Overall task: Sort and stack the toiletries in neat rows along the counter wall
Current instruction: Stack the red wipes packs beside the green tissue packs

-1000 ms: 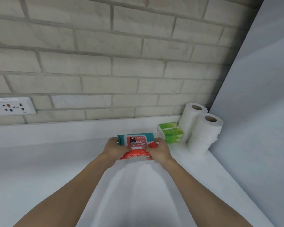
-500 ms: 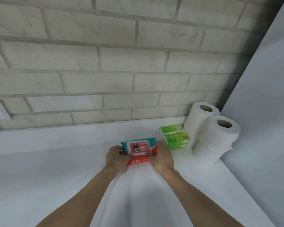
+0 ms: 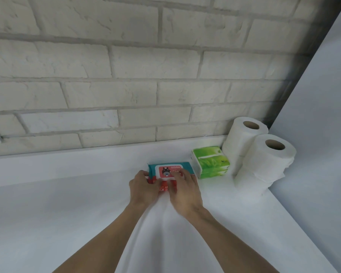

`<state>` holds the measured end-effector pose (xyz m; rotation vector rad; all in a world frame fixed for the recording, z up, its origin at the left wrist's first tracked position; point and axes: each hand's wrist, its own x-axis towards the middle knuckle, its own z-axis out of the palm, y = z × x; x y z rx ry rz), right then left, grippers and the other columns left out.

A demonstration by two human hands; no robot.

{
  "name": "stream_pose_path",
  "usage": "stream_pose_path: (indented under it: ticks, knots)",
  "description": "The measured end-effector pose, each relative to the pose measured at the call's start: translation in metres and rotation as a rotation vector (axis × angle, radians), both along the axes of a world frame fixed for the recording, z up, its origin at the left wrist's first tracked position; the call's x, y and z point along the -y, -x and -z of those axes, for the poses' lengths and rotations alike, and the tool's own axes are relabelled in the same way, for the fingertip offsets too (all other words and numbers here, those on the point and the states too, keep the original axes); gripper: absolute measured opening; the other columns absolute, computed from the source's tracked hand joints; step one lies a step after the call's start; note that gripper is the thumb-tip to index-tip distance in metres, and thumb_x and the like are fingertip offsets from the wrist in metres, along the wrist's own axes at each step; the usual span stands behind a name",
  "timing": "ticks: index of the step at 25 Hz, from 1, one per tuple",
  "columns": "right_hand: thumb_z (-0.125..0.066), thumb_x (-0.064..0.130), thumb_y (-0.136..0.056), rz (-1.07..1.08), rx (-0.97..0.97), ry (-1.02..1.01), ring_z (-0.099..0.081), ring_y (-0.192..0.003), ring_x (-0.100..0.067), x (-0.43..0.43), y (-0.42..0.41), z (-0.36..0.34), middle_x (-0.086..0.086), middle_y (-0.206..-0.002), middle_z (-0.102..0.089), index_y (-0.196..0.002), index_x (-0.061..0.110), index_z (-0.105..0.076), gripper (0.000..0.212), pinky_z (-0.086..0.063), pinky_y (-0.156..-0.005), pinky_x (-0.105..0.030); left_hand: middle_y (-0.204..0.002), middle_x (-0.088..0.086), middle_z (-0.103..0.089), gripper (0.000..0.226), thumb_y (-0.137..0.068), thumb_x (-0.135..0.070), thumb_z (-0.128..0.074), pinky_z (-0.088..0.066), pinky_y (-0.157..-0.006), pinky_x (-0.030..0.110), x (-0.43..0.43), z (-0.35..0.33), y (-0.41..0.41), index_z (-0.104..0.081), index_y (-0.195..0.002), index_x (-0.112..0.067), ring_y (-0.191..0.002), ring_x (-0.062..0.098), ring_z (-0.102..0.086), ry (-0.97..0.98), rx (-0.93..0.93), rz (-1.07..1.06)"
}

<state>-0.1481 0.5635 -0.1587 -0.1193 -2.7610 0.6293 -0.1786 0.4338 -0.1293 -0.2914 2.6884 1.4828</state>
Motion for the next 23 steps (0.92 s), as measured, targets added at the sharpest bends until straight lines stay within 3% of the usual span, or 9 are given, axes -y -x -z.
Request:
stream_pose_path:
  ticks: [8, 17, 20, 23]
  knots:
    - [-0.046, 0.034, -0.099, -0.041, 0.086, 0.023, -0.037, -0.133, -0.029, -0.009, 0.002, -0.001, -0.005, -0.149, -0.037, -0.136, 0.022, -0.05, 0.039, -0.038, -0.109, -0.04, -0.094, 0.0, -0.069, 0.024, -0.088, -0.037, -0.064, -0.037, -0.053, 0.013, -0.007, 0.003, 0.004, -0.062, -0.097, -0.015, -0.074, 0.013, -0.059, 0.076, 0.002, 0.094]
    - [-0.044, 0.037, -0.1, -0.029, 0.132, 0.032, -0.034, -0.137, -0.027, -0.012, 0.004, -0.002, -0.002, -0.149, -0.035, -0.137, 0.025, -0.047, 0.04, -0.029, -0.114, -0.036, -0.1, 0.001, -0.069, 0.023, -0.091, -0.036, -0.061, -0.043, -0.067, 0.018, -0.008, 0.003, 0.007, -0.063, -0.102, -0.017, -0.076, 0.011, -0.059, 0.071, 0.019, 0.15]
    - [-0.04, 0.037, -0.101, -0.037, 0.164, 0.031, -0.027, -0.139, -0.027, -0.012, 0.001, -0.006, -0.002, -0.153, -0.027, -0.144, 0.03, -0.039, 0.043, -0.029, -0.115, -0.038, -0.116, 0.004, -0.052, 0.035, -0.093, -0.029, -0.057, -0.038, -0.08, 0.02, -0.004, 0.004, 0.0, -0.047, -0.126, -0.022, -0.088, 0.01, -0.043, 0.038, -0.086, 0.179]
    - [-0.037, 0.039, -0.102, -0.042, 0.183, -0.011, -0.025, -0.139, -0.029, -0.009, -0.001, -0.006, -0.004, -0.155, -0.022, -0.146, 0.035, -0.036, 0.044, -0.024, -0.117, -0.039, -0.115, 0.002, -0.043, 0.029, -0.095, -0.03, -0.052, -0.04, -0.081, 0.021, 0.0, 0.011, -0.003, -0.046, -0.123, -0.026, -0.089, 0.007, -0.041, 0.07, -0.133, 0.246]
